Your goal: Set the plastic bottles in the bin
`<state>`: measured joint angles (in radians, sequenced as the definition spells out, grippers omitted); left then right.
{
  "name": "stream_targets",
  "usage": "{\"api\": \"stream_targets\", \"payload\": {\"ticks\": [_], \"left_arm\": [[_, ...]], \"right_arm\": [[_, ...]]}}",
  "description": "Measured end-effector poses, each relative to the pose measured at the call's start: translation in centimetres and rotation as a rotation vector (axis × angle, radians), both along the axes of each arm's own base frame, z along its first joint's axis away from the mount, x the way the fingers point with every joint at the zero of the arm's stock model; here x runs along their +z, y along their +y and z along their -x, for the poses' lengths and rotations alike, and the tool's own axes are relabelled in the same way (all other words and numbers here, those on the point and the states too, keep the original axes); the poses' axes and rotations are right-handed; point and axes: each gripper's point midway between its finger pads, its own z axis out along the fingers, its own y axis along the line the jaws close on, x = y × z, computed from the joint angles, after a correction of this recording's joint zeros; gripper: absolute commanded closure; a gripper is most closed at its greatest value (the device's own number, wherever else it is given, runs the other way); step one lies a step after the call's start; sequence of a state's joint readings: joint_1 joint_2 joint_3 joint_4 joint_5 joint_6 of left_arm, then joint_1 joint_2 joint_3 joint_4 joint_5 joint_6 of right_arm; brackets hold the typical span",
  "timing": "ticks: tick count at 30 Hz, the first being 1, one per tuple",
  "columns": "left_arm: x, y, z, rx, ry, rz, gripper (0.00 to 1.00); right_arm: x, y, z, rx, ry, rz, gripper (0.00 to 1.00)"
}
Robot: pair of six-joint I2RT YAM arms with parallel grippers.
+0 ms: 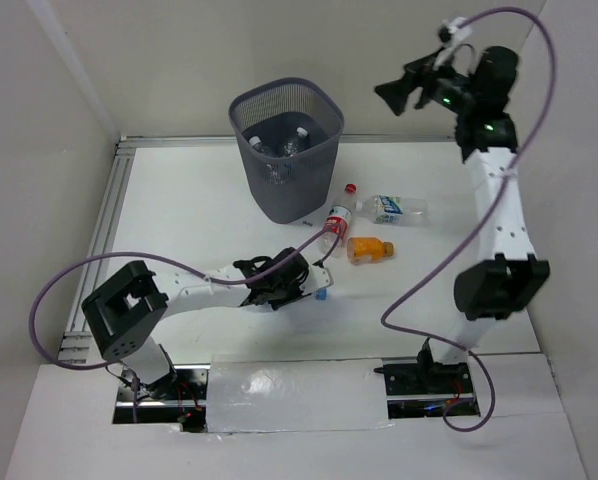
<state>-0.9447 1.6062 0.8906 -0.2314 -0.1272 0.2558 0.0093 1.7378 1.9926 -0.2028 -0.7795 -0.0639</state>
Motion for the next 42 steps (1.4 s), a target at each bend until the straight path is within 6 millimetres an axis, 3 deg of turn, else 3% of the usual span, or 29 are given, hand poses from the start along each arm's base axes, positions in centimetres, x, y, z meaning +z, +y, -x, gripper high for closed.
{"api": "stream_targets", "payload": {"ticks": [2, 5, 7, 8, 9, 10, 11, 14, 15, 17, 20, 23, 26, 28, 29, 32, 33, 34, 38, 40, 42], "left_arm": [[0.9, -0.9, -0.8, 0.007, -0.021, 0.018, 0.99], [2.0, -1.2, -0.8, 0.014, -0.005, 0.015, 1.00], [3.7, -1.8, -0.5, 0.007, 0.007, 0.045, 1.00], [5.4, -2.3, -0.4, -0.004, -0.001, 0.081, 1.00], [7.5, -2.9, -0.2, -0.016, -0.012, 0.130, 1.00], [8.0, -3.0, 0.2, -0.023, 0.006, 0.141, 1.00], [13.4, -4.4, -0.3, -0.035, -0.063, 0.265, 1.00], [25.5, -6.6, -1.8, -0.061, -0.219, 0.543, 1.00], [29.4, -6.6, -2.5, -0.052, -0.278, 0.637, 1.00], [35.1, -6.0, -4.3, -0.025, -0.380, 0.771, 1.00], [41.1, -4.8, -7.8, 0.041, -0.491, 0.915, 1.00], [44.5, -4.4, -12.5, 0.117, -0.594, 1.000, 0.88], [44.6, -4.2, -18.2, 0.220, -0.670, 1.037, 0.77], [43.6, -4.1, -22.1, 0.300, -0.708, 1.041, 0.50], [42.6, -3.8, -24.3, 0.355, -0.720, 1.034, 0.33], [39.1, -3.1, -29.6, 0.478, -0.737, 0.983, 0.16], [38.0, -2.7, -31.4, 0.517, -0.744, 0.960, 0.00], [37.2, -2.4, -32.4, 0.538, -0.747, 0.941, 0.00], [35.3, -1.5, -33.6, 0.589, -0.721, 0.899, 0.00], [36.7, -1.9, -32.6, 0.570, -0.736, 0.907, 0.00], [38.4, -2.8, -30.1, 0.526, -0.730, 0.923, 0.00]], "right_arm": [[0.5, -3.7, 2.2, -0.053, -0.008, 0.001, 0.05], [-0.5, -6.5, 5.5, -0.069, -0.010, 0.043, 0.27], [-2.9, -7.4, 7.4, -0.051, 0.007, 0.094, 0.40], [-4.9, -7.7, 8.4, -0.034, 0.037, 0.118, 0.63], [-6.7, -8.0, 9.2, -0.022, 0.053, 0.150, 0.70], [-8.8, -8.3, 10.0, -0.010, 0.080, 0.175, 0.75], [-10.9, -8.4, 10.8, 0.003, 0.116, 0.190, 0.78], [-17.2, -8.1, 13.4, 0.047, 0.210, 0.226, 0.74], [-19.0, -7.9, 14.4, 0.061, 0.245, 0.230, 0.61], [-21.3, -7.5, 15.7, 0.078, 0.283, 0.235, 0.52], [-23.3, -7.2, 17.1, 0.098, 0.309, 0.246, 0.30], [-24.5, -7.0, 17.9, 0.110, 0.307, 0.268, 0.18], [-25.7, -6.7, 18.6, 0.117, 0.306, 0.305, 0.06], [-26.2, -6.1, 19.1, 0.137, 0.293, 0.336, 0.00], [-26.3, -5.7, 19.3, 0.150, 0.278, 0.356, 0.00], [-26.6, -4.9, 20.0, 0.177, 0.233, 0.407, 0.00], [-26.8, -4.7, 20.2, 0.185, 0.215, 0.428, 0.00], [-27.1, -4.6, 20.3, 0.191, 0.201, 0.446, 0.00], [-30.0, -4.1, 21.1, 0.240, 0.167, 0.542, 0.00], [-32.0, -3.9, 21.4, 0.281, 0.176, 0.585, 0.00], [-33.7, -3.6, 21.2, 0.318, 0.193, 0.615, 0.00]]}}
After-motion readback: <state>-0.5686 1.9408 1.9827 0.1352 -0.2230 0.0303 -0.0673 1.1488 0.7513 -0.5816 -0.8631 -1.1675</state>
